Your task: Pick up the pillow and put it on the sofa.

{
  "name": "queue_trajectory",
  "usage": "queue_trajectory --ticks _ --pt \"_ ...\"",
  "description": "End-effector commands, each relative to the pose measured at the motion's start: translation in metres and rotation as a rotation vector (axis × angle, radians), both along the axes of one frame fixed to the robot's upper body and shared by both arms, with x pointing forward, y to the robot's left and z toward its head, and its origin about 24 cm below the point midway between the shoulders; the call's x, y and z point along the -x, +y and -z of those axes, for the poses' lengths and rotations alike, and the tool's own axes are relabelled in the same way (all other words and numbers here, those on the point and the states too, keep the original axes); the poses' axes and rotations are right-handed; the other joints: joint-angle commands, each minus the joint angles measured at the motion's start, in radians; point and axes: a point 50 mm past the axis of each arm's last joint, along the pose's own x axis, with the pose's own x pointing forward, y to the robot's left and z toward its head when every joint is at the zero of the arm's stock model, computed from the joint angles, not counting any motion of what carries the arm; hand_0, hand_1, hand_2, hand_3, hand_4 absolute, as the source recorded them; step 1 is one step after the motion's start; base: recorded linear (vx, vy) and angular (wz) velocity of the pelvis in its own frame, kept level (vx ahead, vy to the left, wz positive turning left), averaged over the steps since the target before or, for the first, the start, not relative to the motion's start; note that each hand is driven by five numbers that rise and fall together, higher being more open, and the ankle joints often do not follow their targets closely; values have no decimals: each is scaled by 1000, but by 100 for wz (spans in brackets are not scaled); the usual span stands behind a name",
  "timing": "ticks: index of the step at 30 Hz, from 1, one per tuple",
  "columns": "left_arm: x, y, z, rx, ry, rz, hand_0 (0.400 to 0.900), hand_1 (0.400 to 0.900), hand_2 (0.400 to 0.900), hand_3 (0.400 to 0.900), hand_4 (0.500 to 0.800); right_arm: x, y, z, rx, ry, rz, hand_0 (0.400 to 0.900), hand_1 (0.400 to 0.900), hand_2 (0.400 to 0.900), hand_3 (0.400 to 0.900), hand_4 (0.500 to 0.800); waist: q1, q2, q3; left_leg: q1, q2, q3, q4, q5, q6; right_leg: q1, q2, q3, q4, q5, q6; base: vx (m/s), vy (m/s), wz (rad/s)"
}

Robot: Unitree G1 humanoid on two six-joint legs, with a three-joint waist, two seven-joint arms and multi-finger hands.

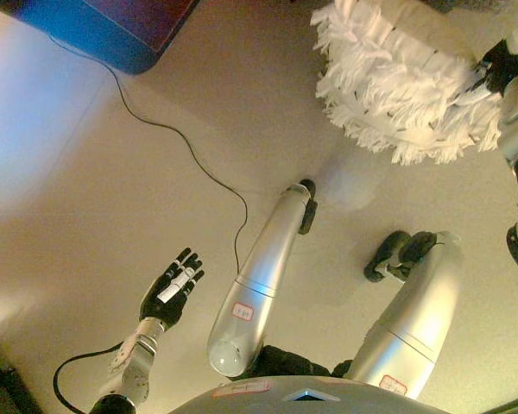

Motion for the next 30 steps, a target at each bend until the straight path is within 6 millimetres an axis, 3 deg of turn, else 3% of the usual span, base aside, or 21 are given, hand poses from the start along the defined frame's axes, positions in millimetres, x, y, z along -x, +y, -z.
queue_trajectory --ticks 1,7,13,23,26,27,29,30 --pt "29 37 -1 -63 29 -148 900 900 900 900 800 3 -3 -23 45 -130 -12 400 400 400 400 500 -2 50 30 87 61 -19 -9 -24 32 64 6 14 -147 129 -51 9 26 -6" --pt "27 40 3 -74 66 -166 900 900 900 900 800 1 0 -5 60 -102 -36 400 400 400 400 500 -5 13 -2 196 75 -10 -111 -5 27 173 0 -21 -263 179 -12 -3 12 -6" --pt "8 38 4 -116 110 -157 900 900 900 900 800 1 5 11 67 -81 -74 400 400 400 400 500 10 -53 -91 443 85 4 -396 35 13 432 -26 -116 -545 248 39 52 -23 -2" --pt "-3 36 10 -204 205 -117 900 900 900 900 800 7 4 38 20 -50 -143 400 400 400 400 500 22 -172 -185 773 119 31 -672 65 -7 854 -63 -267 -898 339 66 123 -37 2" --pt "-1 36 14 -235 256 -127 900 900 900 900 800 12 2 51 -23 -25 -171 400 400 400 400 500 15 -206 -231 887 132 42 -774 85 -9 995 -53 -303 -1033 380 78 151 -22 2" --pt "0 36 15 -244 273 -131 900 900 900 900 800 14 2 55 -38 -20 -183 400 400 400 400 500 8 -218 -248 918 130 52 -827 125 -3 1033 -49 -320 -1098 418 73 99 5 9" --pt "3 36 19 -261 312 -133 900 900 900 900 800 17 2 62 -45 3 -203 400 400 400 400 500 -3 -234 -280 982 141 75 -889 143 -6 1106 -40 -339 -1173 442 81 112 25 17" --pt "4 36 21 -272 338 -133 900 900 900 900 800 21 0 66 -50 17 -215 400 400 400 400 500 -18 -242 -302 1023 156 122 -923 153 -13 1154 -35 -358 -1218 462 88 126 26 39"
